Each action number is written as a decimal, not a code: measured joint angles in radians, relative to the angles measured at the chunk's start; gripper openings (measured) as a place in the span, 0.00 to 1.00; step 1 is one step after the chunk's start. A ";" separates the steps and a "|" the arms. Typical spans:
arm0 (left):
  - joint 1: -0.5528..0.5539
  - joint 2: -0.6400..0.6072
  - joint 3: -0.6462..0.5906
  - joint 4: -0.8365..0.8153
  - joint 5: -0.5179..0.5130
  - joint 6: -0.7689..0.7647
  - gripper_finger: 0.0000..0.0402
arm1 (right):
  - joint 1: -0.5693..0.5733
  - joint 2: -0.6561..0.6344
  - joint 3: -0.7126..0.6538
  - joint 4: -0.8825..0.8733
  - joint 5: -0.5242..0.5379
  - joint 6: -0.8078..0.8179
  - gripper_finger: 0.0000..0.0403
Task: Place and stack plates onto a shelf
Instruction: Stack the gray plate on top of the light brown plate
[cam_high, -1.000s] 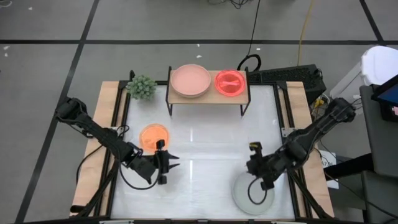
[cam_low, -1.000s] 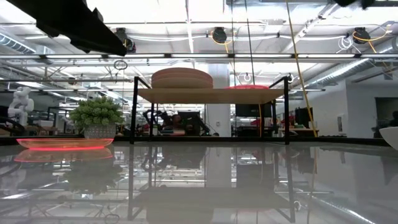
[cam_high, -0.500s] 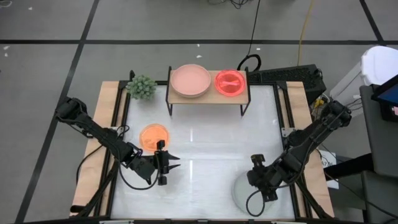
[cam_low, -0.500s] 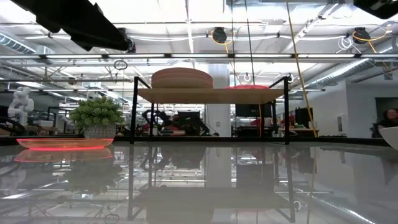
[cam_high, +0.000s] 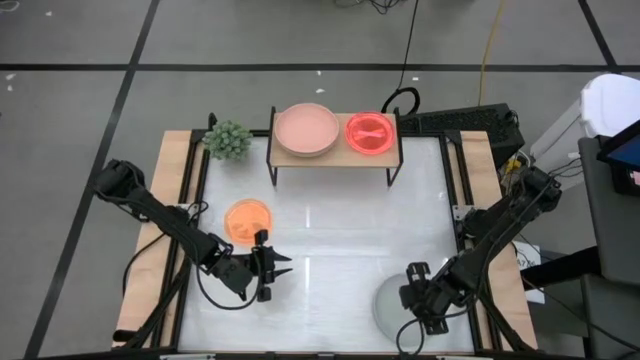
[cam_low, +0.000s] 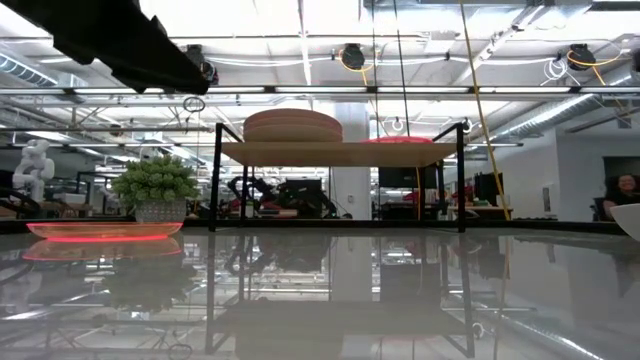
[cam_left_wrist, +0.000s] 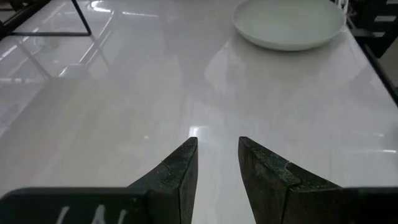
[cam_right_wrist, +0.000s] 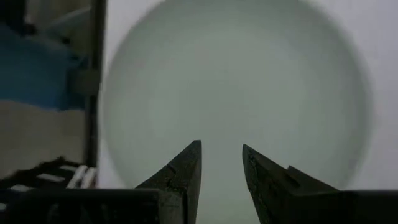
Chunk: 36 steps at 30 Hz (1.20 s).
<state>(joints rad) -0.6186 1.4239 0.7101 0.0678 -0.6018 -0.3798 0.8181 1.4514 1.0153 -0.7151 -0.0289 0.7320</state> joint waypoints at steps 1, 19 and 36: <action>0.000 0.003 0.000 0.004 0.000 0.000 0.30 | 0.004 0.000 -0.010 0.024 -0.003 0.017 0.25; 0.030 0.013 0.000 0.013 -0.001 0.000 0.30 | 0.236 0.073 -0.042 0.273 0.057 0.262 0.24; 0.042 0.012 0.000 0.012 -0.001 0.000 0.30 | 0.312 0.187 -0.042 0.286 0.079 0.233 0.25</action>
<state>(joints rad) -0.5762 1.4361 0.7101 0.0799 -0.6033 -0.3794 1.1301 1.6382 0.9737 -0.4291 0.0505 0.9646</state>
